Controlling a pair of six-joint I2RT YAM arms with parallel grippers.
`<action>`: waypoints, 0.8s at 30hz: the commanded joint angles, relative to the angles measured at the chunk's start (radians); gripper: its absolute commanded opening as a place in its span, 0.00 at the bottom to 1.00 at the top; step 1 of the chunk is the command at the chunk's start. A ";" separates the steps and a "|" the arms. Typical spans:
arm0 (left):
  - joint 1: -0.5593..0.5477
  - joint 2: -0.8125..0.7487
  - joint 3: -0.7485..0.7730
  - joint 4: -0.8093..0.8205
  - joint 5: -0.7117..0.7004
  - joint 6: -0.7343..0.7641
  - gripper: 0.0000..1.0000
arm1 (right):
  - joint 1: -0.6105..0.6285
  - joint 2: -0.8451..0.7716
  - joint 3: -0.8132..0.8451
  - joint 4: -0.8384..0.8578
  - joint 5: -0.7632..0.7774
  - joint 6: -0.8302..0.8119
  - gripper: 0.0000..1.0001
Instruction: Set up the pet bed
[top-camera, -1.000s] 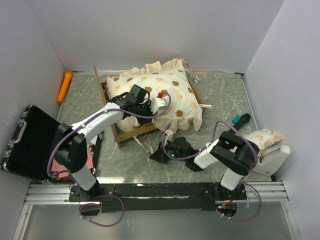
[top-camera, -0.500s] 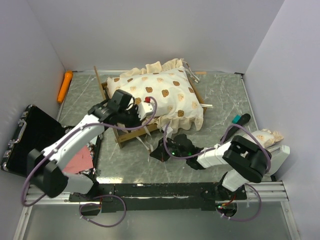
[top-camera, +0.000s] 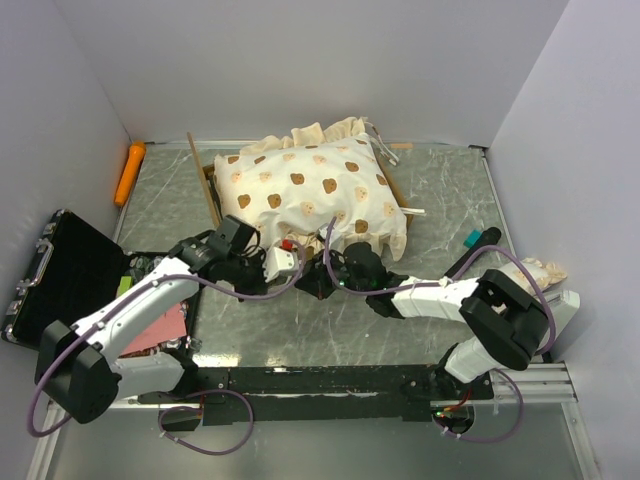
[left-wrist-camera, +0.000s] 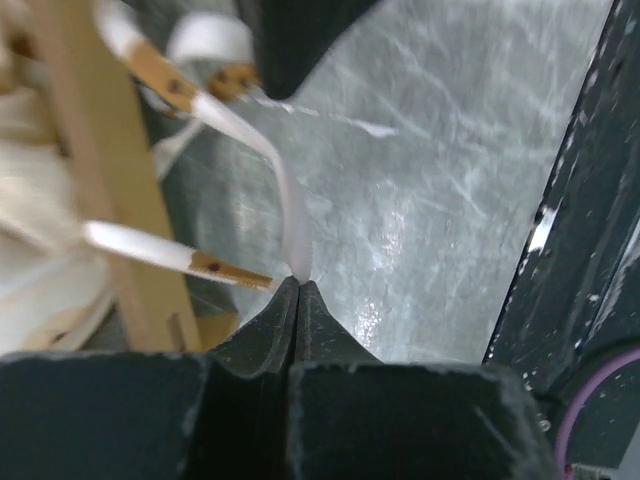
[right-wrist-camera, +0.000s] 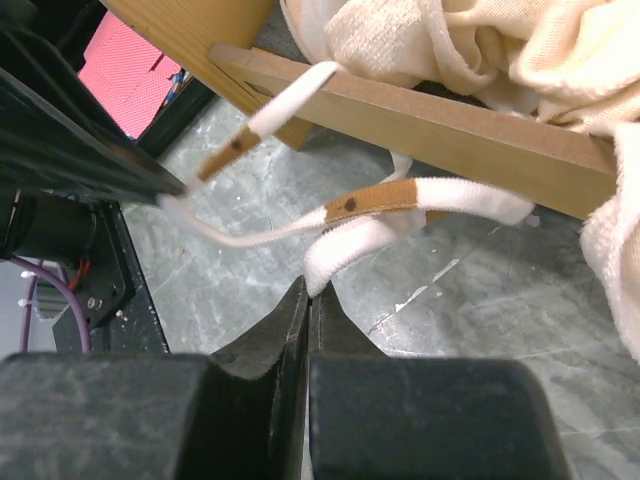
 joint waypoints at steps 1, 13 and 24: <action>-0.027 0.046 -0.034 0.022 -0.003 0.069 0.01 | -0.011 -0.015 0.037 -0.026 -0.017 -0.017 0.00; -0.082 0.146 -0.020 0.036 -0.055 0.179 0.36 | -0.020 0.005 0.007 0.030 -0.032 0.034 0.00; -0.053 0.155 0.100 0.210 -0.015 -0.021 0.64 | -0.018 -0.015 -0.050 0.107 -0.063 0.027 0.00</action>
